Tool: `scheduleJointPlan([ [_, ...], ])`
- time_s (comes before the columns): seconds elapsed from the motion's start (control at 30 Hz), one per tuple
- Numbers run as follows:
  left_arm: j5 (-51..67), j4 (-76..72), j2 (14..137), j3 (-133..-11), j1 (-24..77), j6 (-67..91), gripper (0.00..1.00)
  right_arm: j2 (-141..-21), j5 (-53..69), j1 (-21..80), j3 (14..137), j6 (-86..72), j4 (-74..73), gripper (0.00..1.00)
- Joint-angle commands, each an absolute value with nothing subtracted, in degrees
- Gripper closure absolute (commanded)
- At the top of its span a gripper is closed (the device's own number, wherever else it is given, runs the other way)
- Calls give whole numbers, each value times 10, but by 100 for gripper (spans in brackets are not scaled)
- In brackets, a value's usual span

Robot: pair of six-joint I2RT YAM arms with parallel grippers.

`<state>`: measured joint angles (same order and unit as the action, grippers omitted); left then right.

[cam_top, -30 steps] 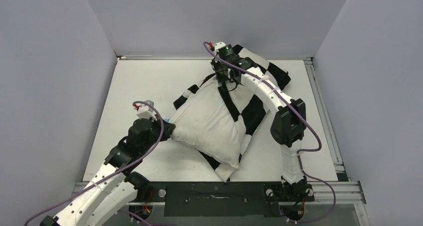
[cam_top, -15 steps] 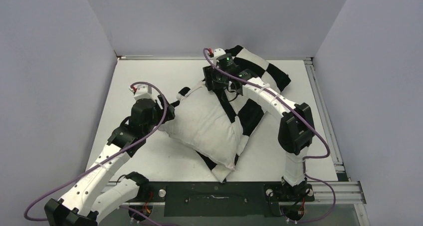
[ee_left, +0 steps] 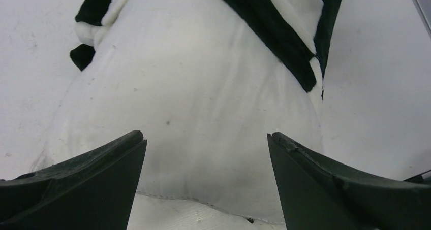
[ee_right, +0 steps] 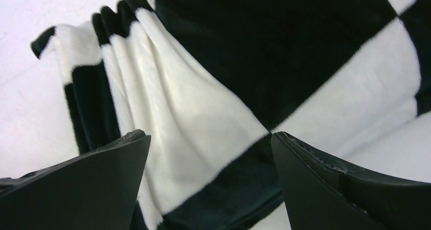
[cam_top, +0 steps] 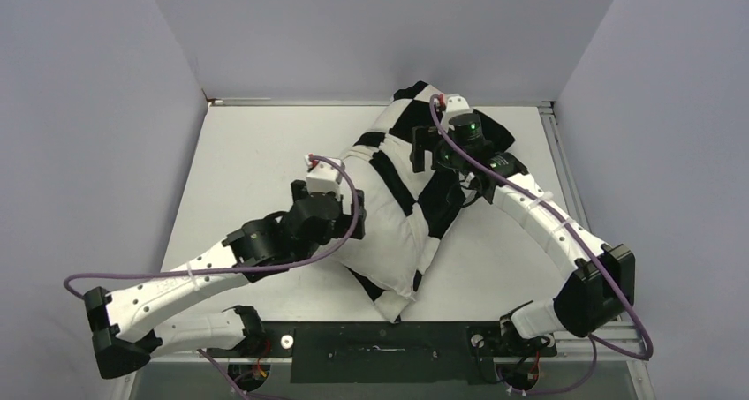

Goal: Remove the pillowcase from the pillow

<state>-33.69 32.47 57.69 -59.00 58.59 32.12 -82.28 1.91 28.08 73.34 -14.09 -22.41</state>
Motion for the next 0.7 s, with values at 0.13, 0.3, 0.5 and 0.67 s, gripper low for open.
scheduleJointPlan([
  [0.13,-420,340,708,-687,710,315,4,-709,9,232,635,-160,-240,0],
  [0.3,-405,353,787,-734,736,314,4,-656,34,202,578,-178,-254,10],
  [0.5,-386,375,857,-751,744,330,4,-606,60,187,525,-194,-267,10],
  [0.67,-386,377,885,-717,727,355,4,-586,107,186,505,-198,-279,10],
])
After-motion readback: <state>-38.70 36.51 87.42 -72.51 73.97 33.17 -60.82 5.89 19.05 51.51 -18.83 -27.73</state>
